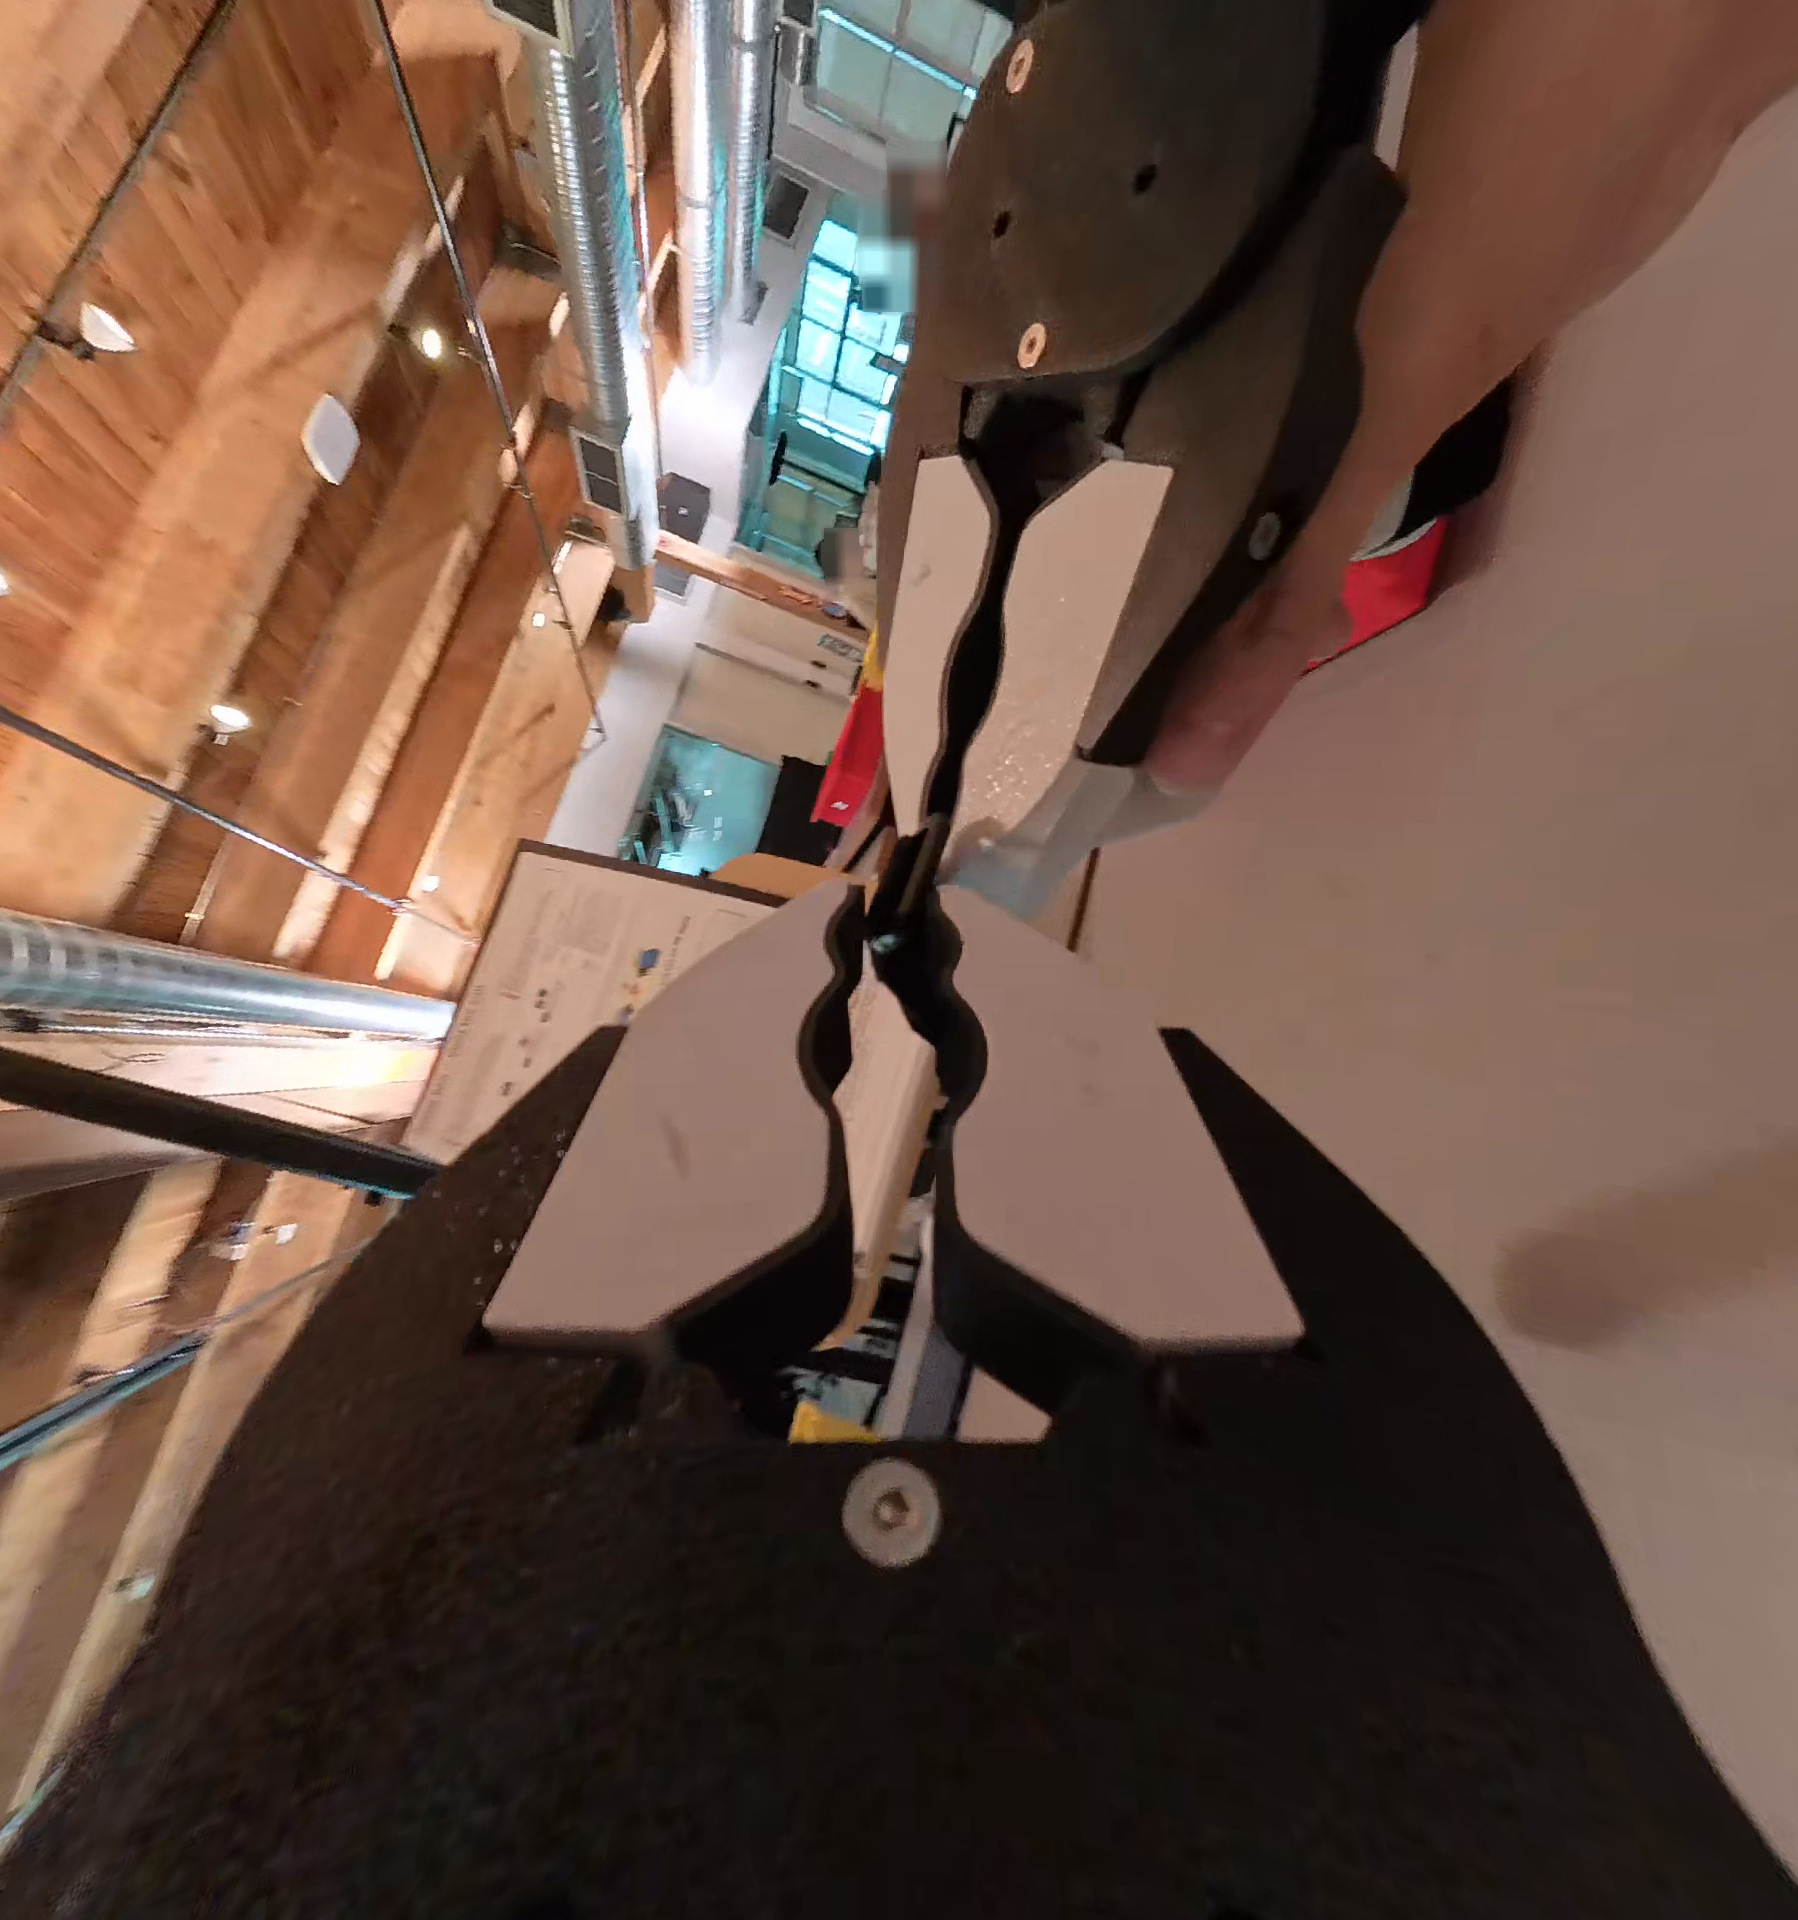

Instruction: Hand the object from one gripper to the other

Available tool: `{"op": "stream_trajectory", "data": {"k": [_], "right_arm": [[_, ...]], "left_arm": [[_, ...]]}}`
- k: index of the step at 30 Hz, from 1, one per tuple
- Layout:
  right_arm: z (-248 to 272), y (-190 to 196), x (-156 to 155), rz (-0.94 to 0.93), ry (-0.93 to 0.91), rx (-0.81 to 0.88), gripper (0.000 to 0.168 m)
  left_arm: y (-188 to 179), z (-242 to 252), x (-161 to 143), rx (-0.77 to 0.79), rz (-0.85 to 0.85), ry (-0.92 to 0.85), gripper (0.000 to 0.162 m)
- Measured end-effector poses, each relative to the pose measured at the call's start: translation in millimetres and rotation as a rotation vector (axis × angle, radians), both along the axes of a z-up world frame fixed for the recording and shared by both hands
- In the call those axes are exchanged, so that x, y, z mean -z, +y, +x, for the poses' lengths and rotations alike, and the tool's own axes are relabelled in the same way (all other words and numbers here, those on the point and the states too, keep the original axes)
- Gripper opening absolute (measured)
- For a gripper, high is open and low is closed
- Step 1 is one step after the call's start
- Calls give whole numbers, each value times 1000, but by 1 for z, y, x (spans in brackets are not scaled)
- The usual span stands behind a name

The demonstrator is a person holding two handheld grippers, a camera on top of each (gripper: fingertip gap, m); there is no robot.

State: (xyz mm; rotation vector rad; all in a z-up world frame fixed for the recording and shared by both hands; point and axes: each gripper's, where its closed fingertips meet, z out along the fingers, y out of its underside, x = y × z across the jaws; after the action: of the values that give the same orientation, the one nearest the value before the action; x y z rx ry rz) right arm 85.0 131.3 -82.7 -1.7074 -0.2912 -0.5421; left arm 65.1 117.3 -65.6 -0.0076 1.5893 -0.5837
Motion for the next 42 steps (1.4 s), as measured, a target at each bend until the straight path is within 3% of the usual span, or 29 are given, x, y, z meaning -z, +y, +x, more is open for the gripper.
{"op": "stream_trajectory", "data": {"k": [1,4,6,11,14,18,26,31,37,38,42], "right_arm": [[1,0,1,-6,-5,4,1],[3,0,1,2,2,16,1],[4,-1,-5,49,2,18,19],[6,-2,-7,105,217,-26,74],[1,6,6,72,240,-74,94],[9,18,21,53,118,1,95],[48,18,29,87,-331,240,87],[64,10,39,94,-374,266,81],[71,0,29,137,-419,304,45],[71,-2,30,127,-425,302,29],[69,-2,32,127,-401,266,21]], "left_arm": [[1,0,0,-12,19,-16,7],[3,2,-1,-23,-11,-9,6],[12,6,-9,-38,-135,0,6],[60,11,-34,-38,-632,23,6],[88,13,-40,13,-994,102,6],[119,13,-41,61,-1329,158,5],[125,9,-42,266,-1685,362,5],[115,3,-50,395,-1773,463,6],[105,-2,-55,454,-1778,517,6],[104,-2,-56,456,-1776,519,6],[108,-2,-55,434,-1760,504,6]]}}
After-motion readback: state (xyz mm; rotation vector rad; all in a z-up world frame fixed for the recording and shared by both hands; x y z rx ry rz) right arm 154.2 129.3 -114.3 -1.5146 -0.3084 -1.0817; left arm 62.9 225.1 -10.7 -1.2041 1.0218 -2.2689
